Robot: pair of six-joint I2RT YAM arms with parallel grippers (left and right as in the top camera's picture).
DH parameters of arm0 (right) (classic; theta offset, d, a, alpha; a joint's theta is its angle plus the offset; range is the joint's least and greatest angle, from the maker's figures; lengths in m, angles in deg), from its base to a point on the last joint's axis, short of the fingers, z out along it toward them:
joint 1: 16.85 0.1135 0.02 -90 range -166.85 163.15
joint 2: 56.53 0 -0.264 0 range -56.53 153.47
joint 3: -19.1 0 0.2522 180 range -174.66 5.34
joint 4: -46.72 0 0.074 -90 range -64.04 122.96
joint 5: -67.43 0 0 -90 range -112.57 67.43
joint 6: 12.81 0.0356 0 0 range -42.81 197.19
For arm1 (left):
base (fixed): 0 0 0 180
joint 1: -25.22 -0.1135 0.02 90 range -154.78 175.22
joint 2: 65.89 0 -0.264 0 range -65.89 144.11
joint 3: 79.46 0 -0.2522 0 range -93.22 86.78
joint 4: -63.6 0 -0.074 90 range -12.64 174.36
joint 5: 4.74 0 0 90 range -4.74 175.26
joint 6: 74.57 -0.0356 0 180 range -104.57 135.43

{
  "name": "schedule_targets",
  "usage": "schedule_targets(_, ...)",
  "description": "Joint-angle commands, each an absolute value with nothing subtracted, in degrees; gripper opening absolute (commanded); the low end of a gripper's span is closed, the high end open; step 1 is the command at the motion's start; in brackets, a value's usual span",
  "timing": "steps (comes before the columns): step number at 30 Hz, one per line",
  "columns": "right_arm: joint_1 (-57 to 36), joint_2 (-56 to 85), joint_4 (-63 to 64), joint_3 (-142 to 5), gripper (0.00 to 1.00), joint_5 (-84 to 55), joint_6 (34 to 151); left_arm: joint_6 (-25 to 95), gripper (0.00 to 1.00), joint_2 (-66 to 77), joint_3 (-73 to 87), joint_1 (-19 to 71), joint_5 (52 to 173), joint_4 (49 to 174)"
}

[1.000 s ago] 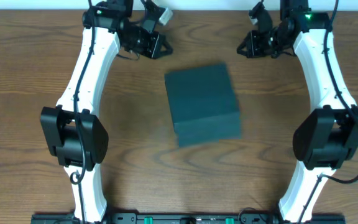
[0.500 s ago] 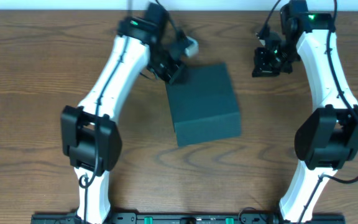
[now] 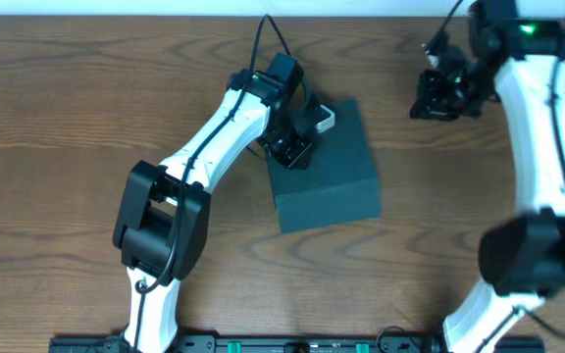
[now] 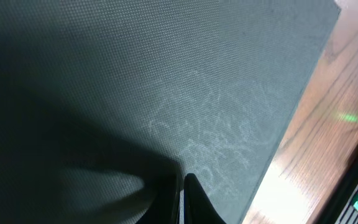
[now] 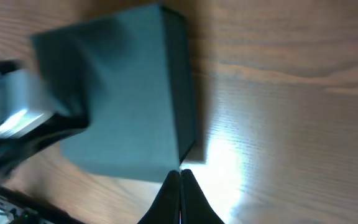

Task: Pack container

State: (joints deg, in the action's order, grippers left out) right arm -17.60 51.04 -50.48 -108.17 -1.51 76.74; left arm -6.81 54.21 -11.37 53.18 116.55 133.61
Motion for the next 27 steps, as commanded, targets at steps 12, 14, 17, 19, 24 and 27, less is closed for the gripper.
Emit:
schedule_targets(12, -7.46, 19.78, -38.26, -72.66, 0.02, 0.26, 82.58, -5.38, 0.06, 53.86, -6.8, 53.75, 114.8, 133.63)
schedule_targets(14, -5.34, 16.59, -33.34, -64.33, 0.02, 0.23, 85.46, -5.63, 0.06, 53.86, -6.8, 53.75, 114.75, 133.61)
schedule_targets(17, -2.48, 14.08, -27.0, -55.63, 0.02, -0.03, 89.99, -5.63, 0.06, 53.86, -6.8, 53.75, 114.75, 133.61)
schedule_targets(19, -1.01, 13.6, -22.85, -50.84, 0.02, -1.32, 92.78, -5.8, 0.06, 53.86, -6.8, 53.75, 114.77, 133.61)
schedule_targets(24, 2.35, 13.64, -9.93, -39.98, 0.02, -3.9, 98.6, -6.41, 0.06, 53.86, -6.8, 53.75, 114.67, 133.61)
schedule_targets(27, 3.34, 13.66, -1.67, -34.76, 0.02, -5.45, 102.51, -6.43, 0.06, 53.86, -6.8, 53.75, 114.64, 133.63)
